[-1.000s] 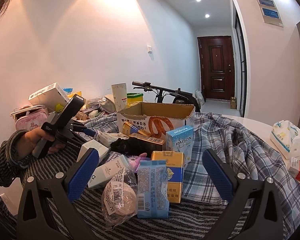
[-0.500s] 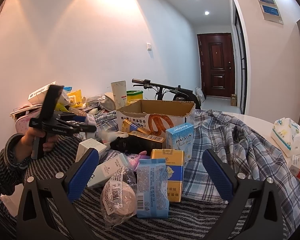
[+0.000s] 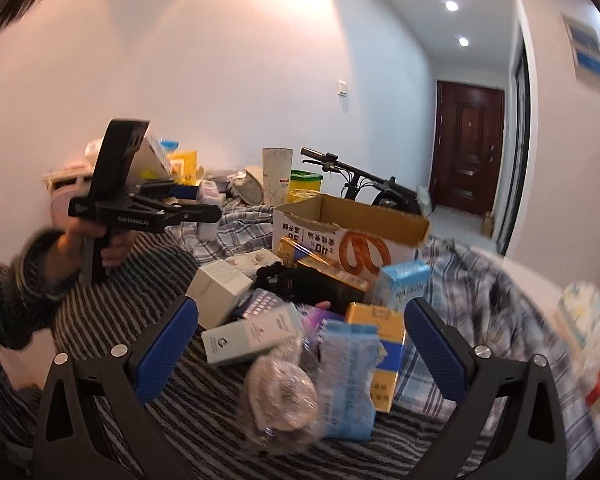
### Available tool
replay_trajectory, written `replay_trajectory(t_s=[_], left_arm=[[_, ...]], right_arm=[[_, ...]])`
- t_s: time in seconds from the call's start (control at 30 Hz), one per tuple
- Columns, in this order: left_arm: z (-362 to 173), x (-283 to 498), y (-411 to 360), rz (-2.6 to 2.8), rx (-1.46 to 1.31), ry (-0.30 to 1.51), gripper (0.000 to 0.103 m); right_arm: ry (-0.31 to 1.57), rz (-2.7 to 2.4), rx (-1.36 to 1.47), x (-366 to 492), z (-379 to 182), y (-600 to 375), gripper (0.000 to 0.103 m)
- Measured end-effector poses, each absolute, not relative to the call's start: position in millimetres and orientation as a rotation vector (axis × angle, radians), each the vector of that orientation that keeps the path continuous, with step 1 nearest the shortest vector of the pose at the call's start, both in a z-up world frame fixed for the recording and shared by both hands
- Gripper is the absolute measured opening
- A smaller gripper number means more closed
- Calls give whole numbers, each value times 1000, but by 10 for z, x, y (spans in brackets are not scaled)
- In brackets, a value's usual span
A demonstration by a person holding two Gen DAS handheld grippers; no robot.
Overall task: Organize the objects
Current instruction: 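Grasp the white-green GENLESE box with the right gripper while the left gripper holds the tissue box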
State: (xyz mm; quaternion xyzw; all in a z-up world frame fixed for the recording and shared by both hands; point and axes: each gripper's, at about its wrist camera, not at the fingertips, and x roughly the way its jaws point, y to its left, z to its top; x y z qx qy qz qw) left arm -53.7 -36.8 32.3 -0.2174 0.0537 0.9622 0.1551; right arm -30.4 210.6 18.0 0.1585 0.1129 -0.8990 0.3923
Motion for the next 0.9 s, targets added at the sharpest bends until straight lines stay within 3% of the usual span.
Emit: replay_trajectory(t_s=[0.4,0.67,0.7,0.8,0.9], left_arm=[[276,-559,-372,2741,-637,138,75],[271,-556,-380,2730,-631,135,75],[272,-555,-383,2730,-630,133,75],[272,-555,-383,2728,-630,138,75],[267,-551,-369,2719,-629,151,75]], right_arm=[[822,-2124,676,-349,-7,1169,103],[838,-2018,907,-678,-123,1055,103],[843,-2014,926,-711,-145,1047,102],[845,-1984,971,-765,-184,1016,83],[864,-1953,958,-715,-185,999,81]])
